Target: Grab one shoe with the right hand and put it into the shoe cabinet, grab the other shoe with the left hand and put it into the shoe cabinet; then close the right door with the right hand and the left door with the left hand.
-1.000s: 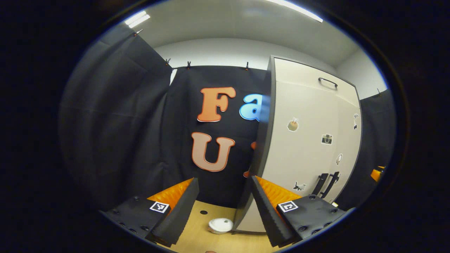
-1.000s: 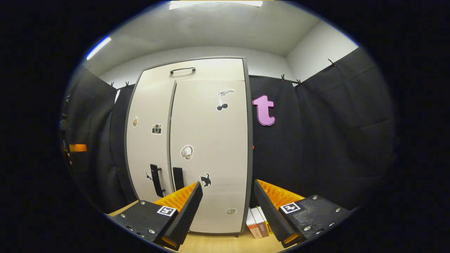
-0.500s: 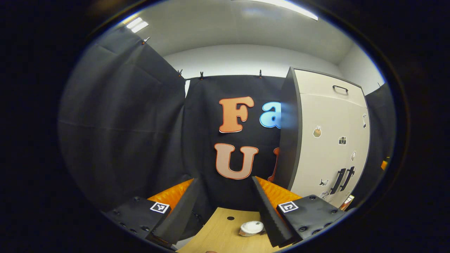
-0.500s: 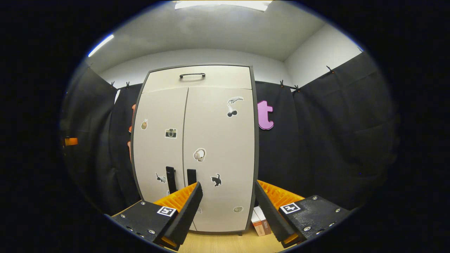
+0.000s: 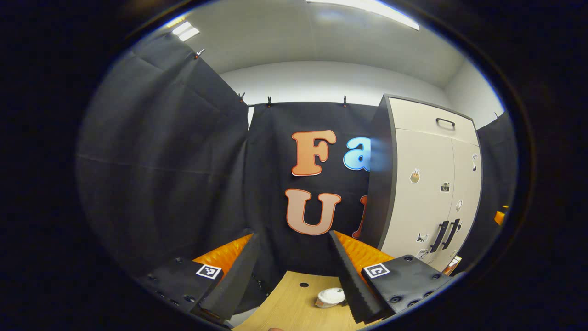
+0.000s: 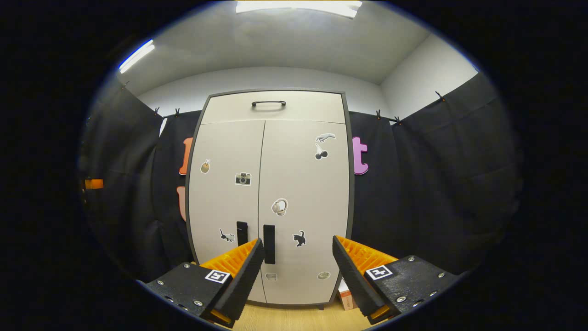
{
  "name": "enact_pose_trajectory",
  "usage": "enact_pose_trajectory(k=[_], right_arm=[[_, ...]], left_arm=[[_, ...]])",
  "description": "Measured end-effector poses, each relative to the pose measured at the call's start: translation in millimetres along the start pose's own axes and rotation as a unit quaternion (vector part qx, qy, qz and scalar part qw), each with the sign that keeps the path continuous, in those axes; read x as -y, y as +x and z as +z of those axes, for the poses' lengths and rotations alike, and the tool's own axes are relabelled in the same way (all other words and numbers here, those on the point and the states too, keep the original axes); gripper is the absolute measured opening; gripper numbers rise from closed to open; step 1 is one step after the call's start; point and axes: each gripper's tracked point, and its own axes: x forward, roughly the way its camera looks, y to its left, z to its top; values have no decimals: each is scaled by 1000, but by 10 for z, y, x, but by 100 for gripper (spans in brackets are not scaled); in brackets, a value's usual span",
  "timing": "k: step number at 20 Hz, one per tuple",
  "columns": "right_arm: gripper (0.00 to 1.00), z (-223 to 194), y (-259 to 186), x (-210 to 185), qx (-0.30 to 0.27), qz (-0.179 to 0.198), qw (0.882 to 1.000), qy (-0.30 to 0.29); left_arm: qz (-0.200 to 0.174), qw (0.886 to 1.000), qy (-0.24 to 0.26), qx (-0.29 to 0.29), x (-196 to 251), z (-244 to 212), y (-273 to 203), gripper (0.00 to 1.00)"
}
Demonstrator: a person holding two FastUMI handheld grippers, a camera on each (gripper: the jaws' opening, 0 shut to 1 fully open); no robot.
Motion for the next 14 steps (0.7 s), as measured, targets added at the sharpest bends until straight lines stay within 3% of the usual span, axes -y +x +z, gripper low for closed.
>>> enact_pose_trajectory(k=[14], right_arm=[[92, 103, -35, 1, 11, 2, 1000, 11]], left_arm=[[-1, 1000, 9, 21, 38, 146, -49, 96]])
